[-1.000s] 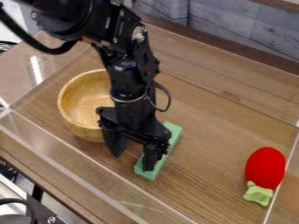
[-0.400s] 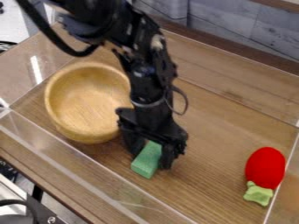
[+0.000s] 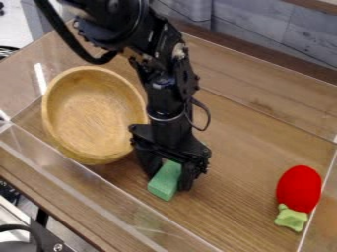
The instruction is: Put the green stick in the brown bowl
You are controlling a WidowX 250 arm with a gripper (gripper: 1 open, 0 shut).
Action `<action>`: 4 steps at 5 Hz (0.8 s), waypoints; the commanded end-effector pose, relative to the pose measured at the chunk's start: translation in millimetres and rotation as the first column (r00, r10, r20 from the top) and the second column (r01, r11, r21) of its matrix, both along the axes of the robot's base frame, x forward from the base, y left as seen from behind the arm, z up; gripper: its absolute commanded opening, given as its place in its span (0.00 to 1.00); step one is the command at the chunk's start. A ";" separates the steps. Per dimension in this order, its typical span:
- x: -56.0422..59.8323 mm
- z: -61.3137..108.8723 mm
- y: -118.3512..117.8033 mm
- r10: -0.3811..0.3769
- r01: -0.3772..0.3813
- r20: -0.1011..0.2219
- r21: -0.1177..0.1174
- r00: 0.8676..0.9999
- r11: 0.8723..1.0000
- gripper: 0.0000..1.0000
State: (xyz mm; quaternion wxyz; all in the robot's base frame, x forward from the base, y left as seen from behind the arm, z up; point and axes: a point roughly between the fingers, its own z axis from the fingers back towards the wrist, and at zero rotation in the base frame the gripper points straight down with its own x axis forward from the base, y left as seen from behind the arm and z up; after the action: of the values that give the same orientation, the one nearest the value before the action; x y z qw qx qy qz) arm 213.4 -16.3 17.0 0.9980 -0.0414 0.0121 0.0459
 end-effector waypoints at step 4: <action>1.1 10.2 0.8 0.099 -0.098 0.041 -0.015 0.994 0.995 0.00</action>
State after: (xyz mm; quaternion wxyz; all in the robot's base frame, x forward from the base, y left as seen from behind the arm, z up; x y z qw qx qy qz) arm 207.1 -16.3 19.2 0.9943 -0.0479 0.0099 0.0945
